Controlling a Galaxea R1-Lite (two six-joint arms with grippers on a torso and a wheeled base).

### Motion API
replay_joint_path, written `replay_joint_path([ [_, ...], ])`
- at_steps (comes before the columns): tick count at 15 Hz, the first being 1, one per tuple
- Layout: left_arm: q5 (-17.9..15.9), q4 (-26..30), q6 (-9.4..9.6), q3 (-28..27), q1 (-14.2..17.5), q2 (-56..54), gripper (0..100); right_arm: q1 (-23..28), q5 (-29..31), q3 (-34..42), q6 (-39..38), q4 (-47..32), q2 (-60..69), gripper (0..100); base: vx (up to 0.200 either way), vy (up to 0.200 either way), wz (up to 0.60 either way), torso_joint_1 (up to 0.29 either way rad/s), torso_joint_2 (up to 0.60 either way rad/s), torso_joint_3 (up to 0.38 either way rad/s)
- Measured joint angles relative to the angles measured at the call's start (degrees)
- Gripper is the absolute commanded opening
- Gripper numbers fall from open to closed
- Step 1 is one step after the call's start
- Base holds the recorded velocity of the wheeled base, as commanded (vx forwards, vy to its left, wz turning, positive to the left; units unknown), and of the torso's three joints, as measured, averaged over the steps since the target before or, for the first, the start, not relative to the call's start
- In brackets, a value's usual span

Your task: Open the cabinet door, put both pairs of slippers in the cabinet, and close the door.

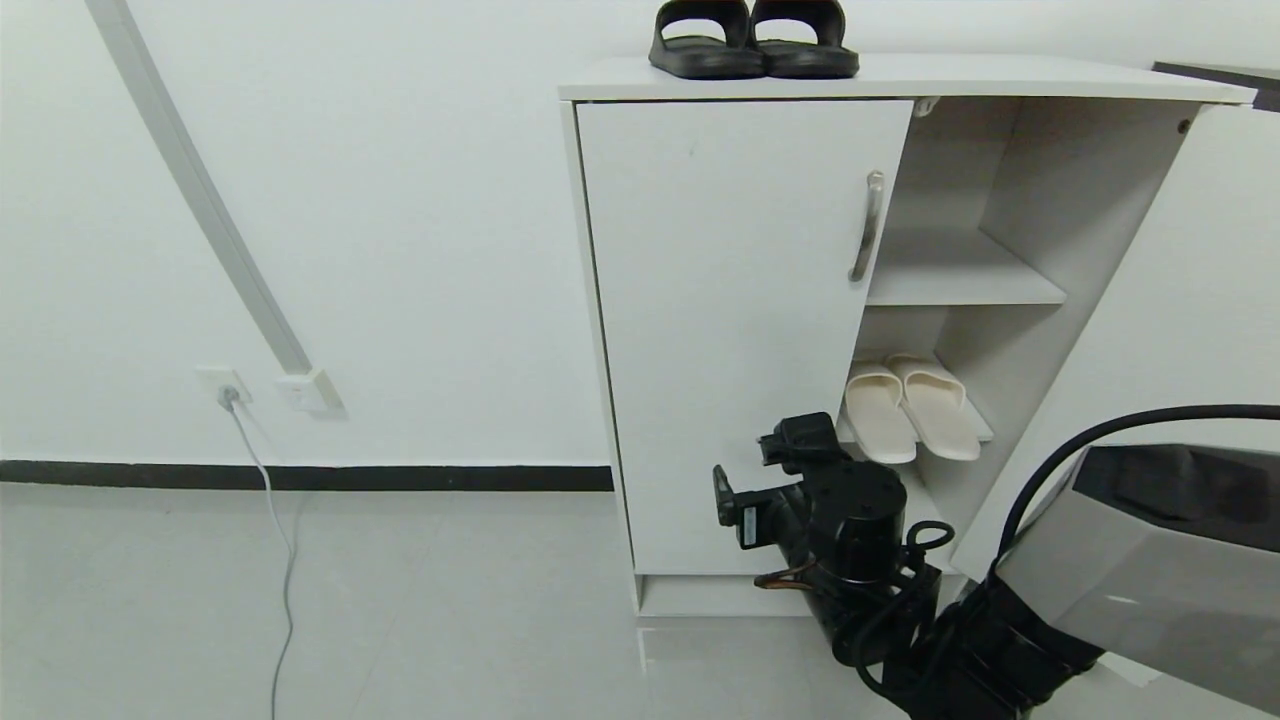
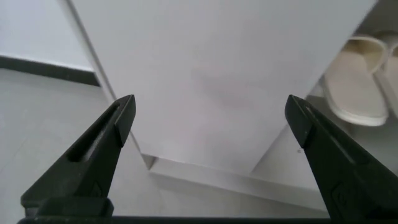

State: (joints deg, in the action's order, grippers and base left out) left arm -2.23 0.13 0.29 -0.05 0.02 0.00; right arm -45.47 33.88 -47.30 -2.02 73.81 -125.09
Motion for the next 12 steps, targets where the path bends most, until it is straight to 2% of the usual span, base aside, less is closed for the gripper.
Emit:
replay_joint_path([
  [9, -0.01, -0.02, 0.06, 0.02, 0.05, 0.0, 0, 1.04, -0.95, 1.49, 5.25, 6.5, -2.67, 100, 0.0, 0.0, 0.0, 0.0, -0.01, -0.006],
  [12, -0.06, -0.04, 0.04, -0.05, 0.05, 0.0, 0, 0.99, -0.93, 1.46, 5.35, 7.23, -2.95, 100, 0.0, 0.0, 0.0, 0.009, -0.18, -0.31],
])
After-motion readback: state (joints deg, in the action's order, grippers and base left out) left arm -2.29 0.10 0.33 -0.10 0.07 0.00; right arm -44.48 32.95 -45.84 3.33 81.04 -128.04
